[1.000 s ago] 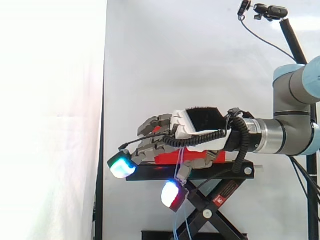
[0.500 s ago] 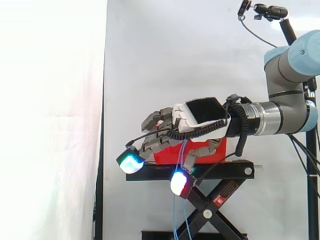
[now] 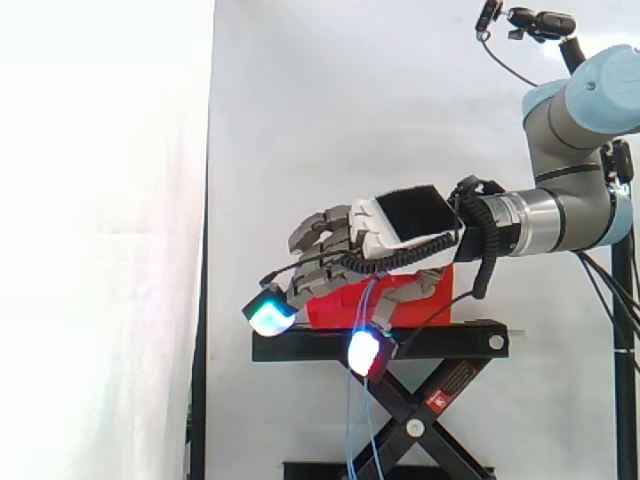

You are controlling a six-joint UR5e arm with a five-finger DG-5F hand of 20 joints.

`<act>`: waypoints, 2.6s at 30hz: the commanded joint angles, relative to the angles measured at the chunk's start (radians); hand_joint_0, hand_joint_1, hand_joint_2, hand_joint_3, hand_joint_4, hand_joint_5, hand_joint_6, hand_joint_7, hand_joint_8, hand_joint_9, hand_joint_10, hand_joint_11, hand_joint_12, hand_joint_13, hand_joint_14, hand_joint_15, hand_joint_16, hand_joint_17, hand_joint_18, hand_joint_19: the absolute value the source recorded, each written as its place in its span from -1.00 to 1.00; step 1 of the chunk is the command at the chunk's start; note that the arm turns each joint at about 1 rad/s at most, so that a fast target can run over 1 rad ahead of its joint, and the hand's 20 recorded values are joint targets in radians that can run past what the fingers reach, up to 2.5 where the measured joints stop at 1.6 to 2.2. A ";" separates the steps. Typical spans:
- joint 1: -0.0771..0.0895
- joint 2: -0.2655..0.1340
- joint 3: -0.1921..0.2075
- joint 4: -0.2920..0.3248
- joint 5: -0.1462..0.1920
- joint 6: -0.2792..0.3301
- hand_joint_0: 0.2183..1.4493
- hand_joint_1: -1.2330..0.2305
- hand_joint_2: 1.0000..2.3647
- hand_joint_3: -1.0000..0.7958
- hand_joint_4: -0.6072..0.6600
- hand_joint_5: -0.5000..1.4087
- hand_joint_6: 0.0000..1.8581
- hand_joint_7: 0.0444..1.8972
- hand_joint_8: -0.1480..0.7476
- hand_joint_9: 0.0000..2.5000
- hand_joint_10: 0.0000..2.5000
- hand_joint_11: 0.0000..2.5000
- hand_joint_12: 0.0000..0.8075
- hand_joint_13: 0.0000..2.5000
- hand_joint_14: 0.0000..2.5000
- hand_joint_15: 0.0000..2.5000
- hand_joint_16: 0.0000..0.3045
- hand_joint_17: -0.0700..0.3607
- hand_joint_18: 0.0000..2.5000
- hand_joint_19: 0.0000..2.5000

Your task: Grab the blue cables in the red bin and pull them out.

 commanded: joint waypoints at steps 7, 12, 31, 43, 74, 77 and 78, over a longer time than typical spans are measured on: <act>-0.021 0.000 0.001 -0.021 0.000 -0.040 -0.10 -0.49 -1.00 -1.00 0.35 0.11 -0.99 -0.68 0.02 -0.38 -0.99 -0.46 -0.07 -0.56 -0.98 -0.50 -0.69 -0.18 -0.65 -0.42; -0.028 0.000 -0.002 -0.025 0.006 -0.077 -0.10 -0.49 -1.00 -1.00 0.36 0.12 -0.99 -0.67 0.01 -0.39 -0.98 -0.46 -0.08 -0.56 -0.98 -0.50 -0.69 -0.18 -0.65 -0.41; -0.074 0.000 -0.005 -0.064 0.007 -0.151 -0.08 -0.49 -1.00 -1.00 0.37 0.14 -0.99 -0.65 0.02 -0.39 -0.98 -0.46 -0.07 -0.56 -0.98 -0.49 -0.69 -0.19 -0.65 -0.41; -0.084 -0.001 -0.005 -0.067 0.007 -0.177 -0.07 -0.49 -1.00 -1.00 0.38 0.14 -0.99 -0.64 0.02 -0.39 -0.98 -0.46 -0.07 -0.56 -0.98 -0.49 -0.69 -0.19 -0.65 -0.41; -0.107 0.000 -0.021 -0.084 0.012 -0.310 -0.08 -0.55 -1.00 -1.00 0.34 0.21 -1.00 -0.38 0.00 -0.43 -0.98 -0.45 -0.07 -0.56 -0.98 -0.50 -0.69 -0.18 -0.65 -0.41; -0.108 -0.001 -0.021 -0.084 0.014 -0.313 -0.08 -0.55 -1.00 -1.00 0.34 0.22 -1.00 -0.37 0.00 -0.43 -0.99 -0.45 -0.07 -0.56 -0.98 -0.50 -0.69 -0.18 -0.65 -0.41; -0.110 -0.001 -0.021 -0.084 0.014 -0.315 -0.08 -0.56 -1.00 -1.00 0.33 0.22 -0.99 -0.38 0.00 -0.43 -0.99 -0.45 -0.07 -0.56 -0.98 -0.50 -0.69 -0.18 -0.65 -0.41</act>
